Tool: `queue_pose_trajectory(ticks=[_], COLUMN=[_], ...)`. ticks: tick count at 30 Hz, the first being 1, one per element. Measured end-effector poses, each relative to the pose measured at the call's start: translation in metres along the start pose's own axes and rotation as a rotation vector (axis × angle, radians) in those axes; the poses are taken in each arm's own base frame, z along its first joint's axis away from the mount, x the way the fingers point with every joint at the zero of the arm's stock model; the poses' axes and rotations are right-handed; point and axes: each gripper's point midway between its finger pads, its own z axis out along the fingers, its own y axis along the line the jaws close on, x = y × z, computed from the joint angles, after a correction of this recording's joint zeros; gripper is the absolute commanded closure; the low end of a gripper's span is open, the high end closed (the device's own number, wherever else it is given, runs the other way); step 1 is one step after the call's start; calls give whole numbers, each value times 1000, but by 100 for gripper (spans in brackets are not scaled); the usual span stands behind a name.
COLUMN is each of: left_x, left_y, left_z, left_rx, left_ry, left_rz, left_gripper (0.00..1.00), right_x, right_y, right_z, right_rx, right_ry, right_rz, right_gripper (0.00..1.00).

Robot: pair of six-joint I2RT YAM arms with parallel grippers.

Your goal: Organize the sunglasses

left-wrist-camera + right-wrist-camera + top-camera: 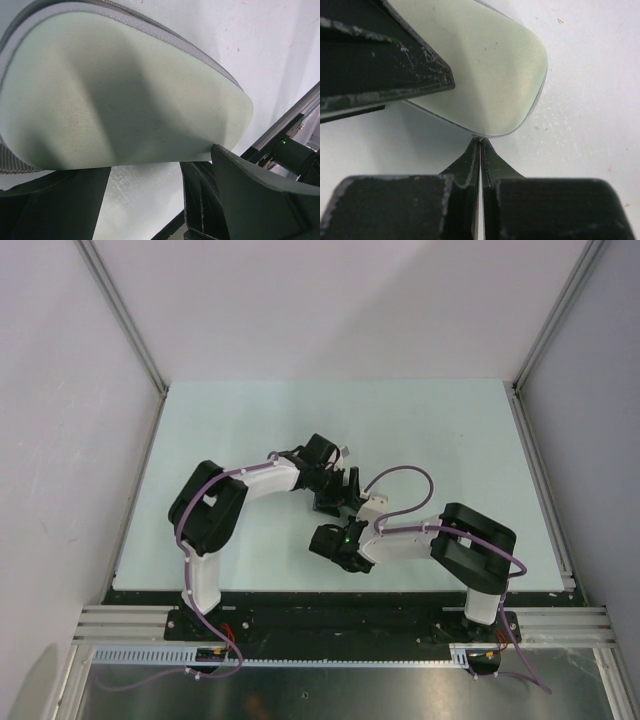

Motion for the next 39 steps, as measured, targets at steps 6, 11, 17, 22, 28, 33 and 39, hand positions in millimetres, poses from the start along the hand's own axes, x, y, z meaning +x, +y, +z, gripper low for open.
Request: queue_pose_trajectory(ticks=[6,11,17,22,28,33,39], left_x=[0,0,0,0,0,0,0], left_y=[1,1,2,2,2,2,2], left_z=[1,1,2,2,3,3,3], left_rx=[-6,-11,-16,-17,-20,-22,-23], left_ry=[7,10,12,14,16,18,20], left_rz=[3,2,1,7,9,8,7], left_gripper=[14,17,18,18,19,19,19], right_x=[4,4,5,5,0,-5,-6], right_y=[0,-2,-14,-17,-30,-37,-39], right_z=[-7,-10,-11,-14,-16,-8,1], right_rx=[-15,-44,-100,-149,-214,-257,-326], right_ry=[-12,-4,35,62,104,147,202], right_rz=[-51,-60,-54,-64,-73,-112,-154], right_gripper=[100,100,100,100,100,100,100])
